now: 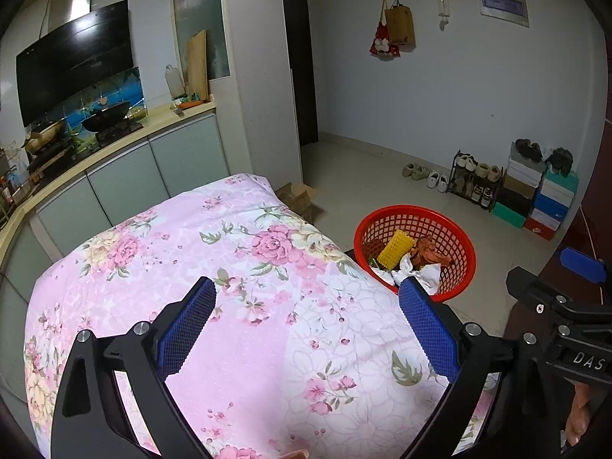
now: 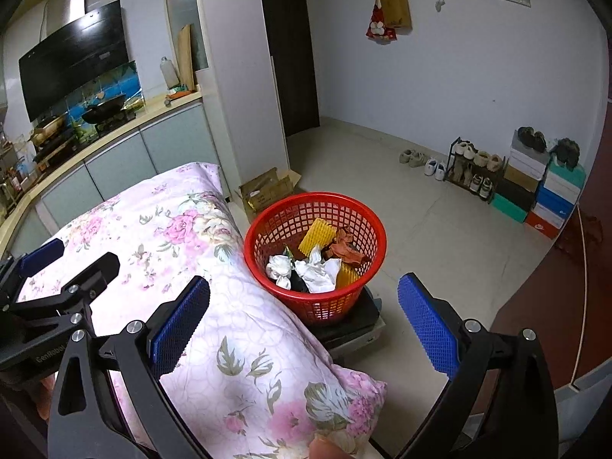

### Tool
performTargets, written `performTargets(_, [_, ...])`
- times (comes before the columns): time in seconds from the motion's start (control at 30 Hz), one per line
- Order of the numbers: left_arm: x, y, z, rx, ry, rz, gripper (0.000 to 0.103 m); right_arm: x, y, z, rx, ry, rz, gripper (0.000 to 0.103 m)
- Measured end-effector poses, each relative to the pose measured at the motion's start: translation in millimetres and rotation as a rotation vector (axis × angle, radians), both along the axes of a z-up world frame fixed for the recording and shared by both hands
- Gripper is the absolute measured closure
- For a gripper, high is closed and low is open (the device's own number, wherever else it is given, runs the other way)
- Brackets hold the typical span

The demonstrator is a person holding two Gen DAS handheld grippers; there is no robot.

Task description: Collect trash

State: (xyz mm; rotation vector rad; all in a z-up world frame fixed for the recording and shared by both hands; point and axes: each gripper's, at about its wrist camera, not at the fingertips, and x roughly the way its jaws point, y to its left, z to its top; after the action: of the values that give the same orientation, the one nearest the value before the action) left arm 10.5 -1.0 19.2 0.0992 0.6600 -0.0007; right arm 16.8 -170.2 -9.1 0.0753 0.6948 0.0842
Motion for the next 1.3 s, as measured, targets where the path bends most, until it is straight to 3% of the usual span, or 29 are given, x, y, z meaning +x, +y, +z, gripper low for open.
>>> performTargets(1.3, [3.5, -3.4, -9.3, 0.008, 0.022, -0.011, 0.01, 5.1, -0.6, -11.8, 0.026, 0.036, 0.019, 0.007])
